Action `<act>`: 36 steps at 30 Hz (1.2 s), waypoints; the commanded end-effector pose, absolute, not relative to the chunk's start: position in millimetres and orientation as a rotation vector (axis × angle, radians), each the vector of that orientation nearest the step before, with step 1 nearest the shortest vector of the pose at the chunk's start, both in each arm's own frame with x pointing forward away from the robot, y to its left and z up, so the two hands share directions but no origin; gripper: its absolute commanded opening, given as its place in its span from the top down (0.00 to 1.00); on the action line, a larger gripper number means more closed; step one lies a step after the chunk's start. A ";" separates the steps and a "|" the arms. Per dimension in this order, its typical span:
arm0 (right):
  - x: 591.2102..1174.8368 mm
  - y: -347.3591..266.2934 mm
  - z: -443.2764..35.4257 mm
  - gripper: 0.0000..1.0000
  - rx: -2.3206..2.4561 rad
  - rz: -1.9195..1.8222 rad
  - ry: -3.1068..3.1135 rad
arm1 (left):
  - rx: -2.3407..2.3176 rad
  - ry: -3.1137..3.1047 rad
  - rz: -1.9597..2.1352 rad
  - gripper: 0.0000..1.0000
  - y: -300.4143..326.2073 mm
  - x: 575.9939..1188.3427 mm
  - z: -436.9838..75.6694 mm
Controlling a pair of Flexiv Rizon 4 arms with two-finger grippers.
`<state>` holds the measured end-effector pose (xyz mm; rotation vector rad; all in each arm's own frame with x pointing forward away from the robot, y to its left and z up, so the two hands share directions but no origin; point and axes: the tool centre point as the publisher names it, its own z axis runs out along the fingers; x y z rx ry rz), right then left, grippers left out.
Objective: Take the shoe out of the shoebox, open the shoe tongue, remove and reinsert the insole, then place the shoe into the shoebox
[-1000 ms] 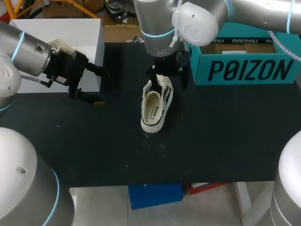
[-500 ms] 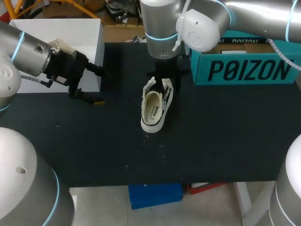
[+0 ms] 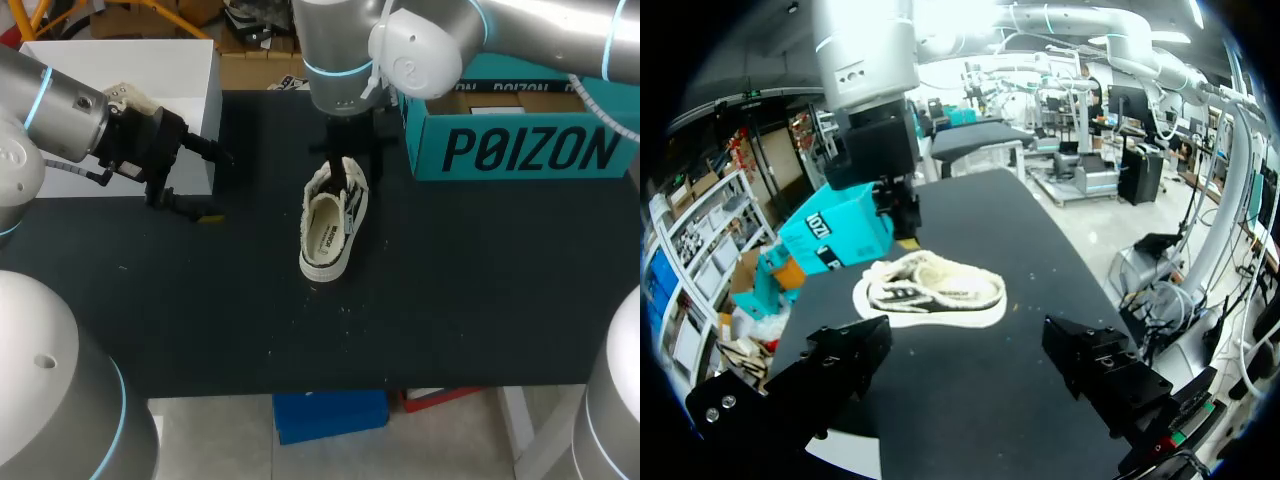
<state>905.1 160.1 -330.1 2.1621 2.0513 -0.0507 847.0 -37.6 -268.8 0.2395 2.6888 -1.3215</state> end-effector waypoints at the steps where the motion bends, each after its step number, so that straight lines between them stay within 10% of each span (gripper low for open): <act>1: 901.8 160.7 -321.5 0.54 2.152 -0.042 2.044 | 0.239 2.687 -1.318 0.00 -38.0 846.3 -269.9; 36: 896.4 178.0 -359.0 0.57 2.213 -0.048 2.095 | 0.239 2.687 -1.318 0.00 -38.0 846.3 -269.9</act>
